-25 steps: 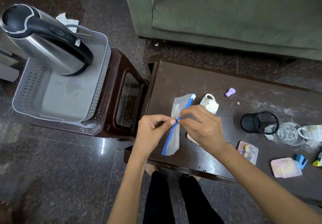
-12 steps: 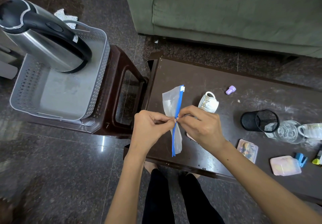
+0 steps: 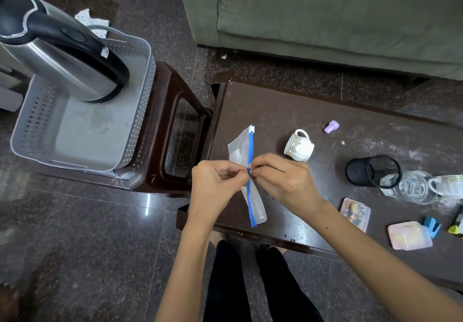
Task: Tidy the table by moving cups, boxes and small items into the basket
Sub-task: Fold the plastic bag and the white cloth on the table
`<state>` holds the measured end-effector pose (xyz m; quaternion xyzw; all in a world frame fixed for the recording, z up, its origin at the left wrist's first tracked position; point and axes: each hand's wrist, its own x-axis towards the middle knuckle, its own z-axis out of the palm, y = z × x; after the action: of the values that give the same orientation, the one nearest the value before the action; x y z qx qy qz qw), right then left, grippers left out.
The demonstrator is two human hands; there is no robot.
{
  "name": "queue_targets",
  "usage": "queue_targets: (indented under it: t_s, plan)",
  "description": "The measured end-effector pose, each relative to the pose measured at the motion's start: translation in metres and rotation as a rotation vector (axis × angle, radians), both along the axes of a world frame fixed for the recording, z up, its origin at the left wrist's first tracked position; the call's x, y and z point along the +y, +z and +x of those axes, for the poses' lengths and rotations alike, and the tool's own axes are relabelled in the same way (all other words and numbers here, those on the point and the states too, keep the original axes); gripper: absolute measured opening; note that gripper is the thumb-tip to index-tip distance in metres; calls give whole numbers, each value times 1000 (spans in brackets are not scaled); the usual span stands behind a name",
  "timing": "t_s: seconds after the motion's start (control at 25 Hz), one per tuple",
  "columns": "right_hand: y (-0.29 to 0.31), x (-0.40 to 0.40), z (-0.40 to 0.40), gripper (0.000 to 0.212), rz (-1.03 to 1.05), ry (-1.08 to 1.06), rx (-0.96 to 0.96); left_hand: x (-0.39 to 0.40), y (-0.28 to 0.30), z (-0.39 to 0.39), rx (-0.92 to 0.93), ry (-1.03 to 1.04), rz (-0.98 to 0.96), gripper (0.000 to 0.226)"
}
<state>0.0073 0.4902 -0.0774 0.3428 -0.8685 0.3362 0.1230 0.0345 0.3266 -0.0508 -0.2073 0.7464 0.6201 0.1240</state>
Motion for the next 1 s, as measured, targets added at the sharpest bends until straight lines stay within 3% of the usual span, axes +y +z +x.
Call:
queue_targets:
  t_s: [0.28, 0.44, 0.8, 0.92, 1.0]
  plan:
    - [0, 1, -1, 13, 3, 3, 29, -5, 2, 4, -82, 18, 208, 6]
    - [-3, -2, 0, 8, 38, 29, 19, 1, 1, 5, -88, 114, 160, 10]
    - [5, 0, -18, 10, 214, 185, 68, -6, -2, 4, -74, 22, 57, 11]
    - [7, 3, -21, 10, 272, 194, 78, -9, -5, 4, 16, 76, -69, 17]
    - [9, 1, -19, 9, 338, 206, 91, -13, -6, 3, 79, 2, -197, 27]
